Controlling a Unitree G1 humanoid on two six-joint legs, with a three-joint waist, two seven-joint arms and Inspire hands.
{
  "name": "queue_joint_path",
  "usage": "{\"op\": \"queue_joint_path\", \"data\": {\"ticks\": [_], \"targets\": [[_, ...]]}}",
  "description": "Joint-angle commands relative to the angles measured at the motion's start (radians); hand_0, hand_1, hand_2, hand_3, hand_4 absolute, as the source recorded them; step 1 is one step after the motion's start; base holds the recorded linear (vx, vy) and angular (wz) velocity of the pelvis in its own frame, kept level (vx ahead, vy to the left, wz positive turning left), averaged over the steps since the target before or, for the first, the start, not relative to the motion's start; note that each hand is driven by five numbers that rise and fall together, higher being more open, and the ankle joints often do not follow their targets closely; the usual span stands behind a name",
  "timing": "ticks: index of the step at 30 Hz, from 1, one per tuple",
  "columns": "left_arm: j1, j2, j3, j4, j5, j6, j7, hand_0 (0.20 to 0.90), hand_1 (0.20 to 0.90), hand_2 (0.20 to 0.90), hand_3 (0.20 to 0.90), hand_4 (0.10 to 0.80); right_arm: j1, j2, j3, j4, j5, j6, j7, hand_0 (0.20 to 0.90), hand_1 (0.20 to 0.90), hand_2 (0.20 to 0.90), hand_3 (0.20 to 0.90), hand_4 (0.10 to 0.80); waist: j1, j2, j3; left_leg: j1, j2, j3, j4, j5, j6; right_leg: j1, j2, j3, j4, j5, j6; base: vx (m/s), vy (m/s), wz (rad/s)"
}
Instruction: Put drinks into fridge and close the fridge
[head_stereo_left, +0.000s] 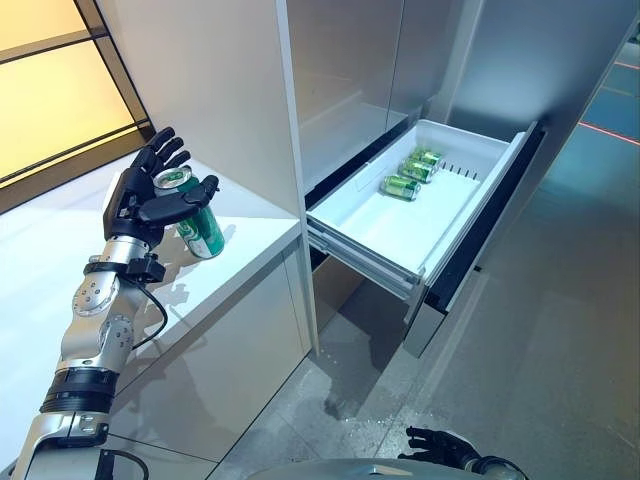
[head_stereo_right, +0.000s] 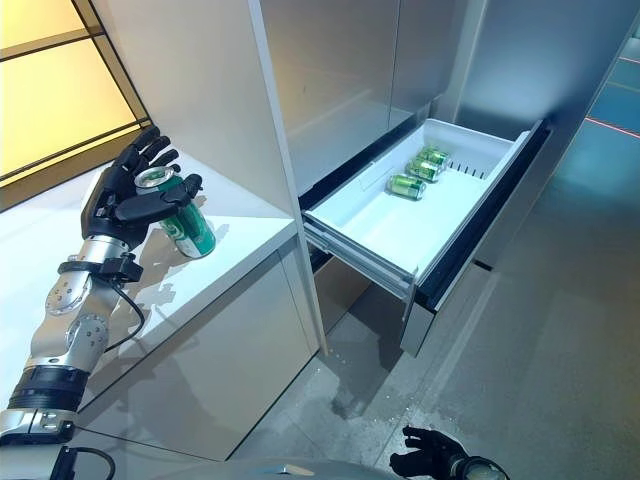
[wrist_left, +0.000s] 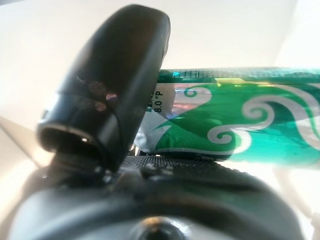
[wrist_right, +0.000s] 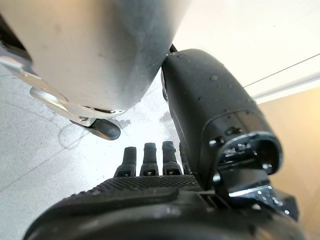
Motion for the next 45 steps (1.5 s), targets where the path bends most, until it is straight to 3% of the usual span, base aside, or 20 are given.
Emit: {"op": "queue_joint_path", "data": {"ticks": [1,45], "targets": [[-0.095,0.079,0.021,-0.084,0.019,-0.060,-0.017,0.900,0.900,0.900,0.900,0.800,0.001,-0.054,0.044,0.042,-0.028,-0.006,0.030,0.900,0.900,0.900,0.900,0.800,-0.012,0.013,-0.014,0.023,-0.043,-0.033,0.021,-0.133,0.032,-0.056,-0.010,0.001,0.110,-0.078,0.066,0.000,0.000,0.00],[-0.112,0.069,0.005,-0.007,0.018,-0.045,-0.017,0.900,0.900,0.900,0.900,0.800,0.001,-0.051,0.046,0.050,-0.012,-0.009,0.027,0.900,0.900,0.900,0.900,0.800,-0.024,0.017,-0.018,0.027,-0.041,-0.023,0.019,-0.132,0.029,-0.053,-0.007,0.007,0.106,-0.079,0.065,0.000,0.000,0.00]]}}
